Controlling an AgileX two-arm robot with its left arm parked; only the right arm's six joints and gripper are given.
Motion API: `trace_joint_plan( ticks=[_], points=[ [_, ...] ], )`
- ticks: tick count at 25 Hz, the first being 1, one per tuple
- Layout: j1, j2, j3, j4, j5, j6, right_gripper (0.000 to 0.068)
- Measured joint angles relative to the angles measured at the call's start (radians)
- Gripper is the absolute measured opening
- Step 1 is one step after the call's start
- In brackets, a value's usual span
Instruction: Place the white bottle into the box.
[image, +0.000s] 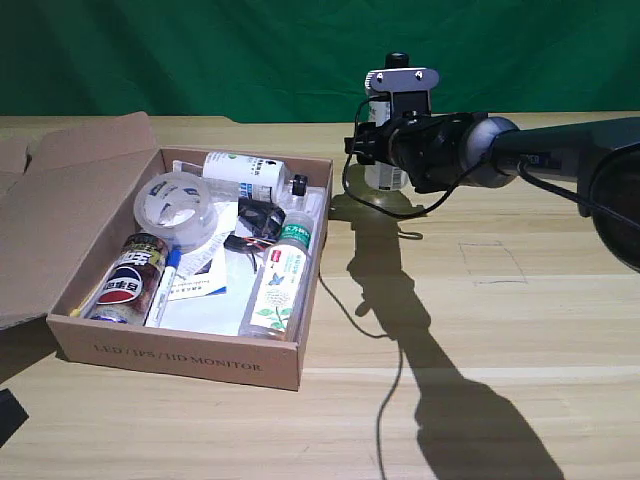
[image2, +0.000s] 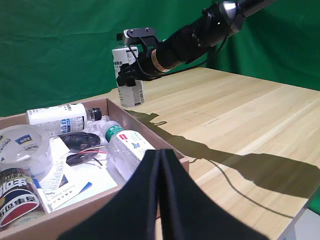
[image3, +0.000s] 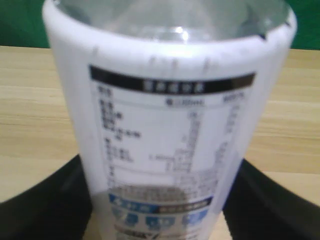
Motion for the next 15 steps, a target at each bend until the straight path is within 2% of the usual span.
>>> trace_joint_plan(
  ticks=[8, 15],
  points=[
    [0.091, -0.207, 0.191, 0.0, 0.015, -0.002, 0.0528],
    [0.313, -0.336, 0.269, 0.0, -0.045, -0.004, 0.0528]
  ],
)
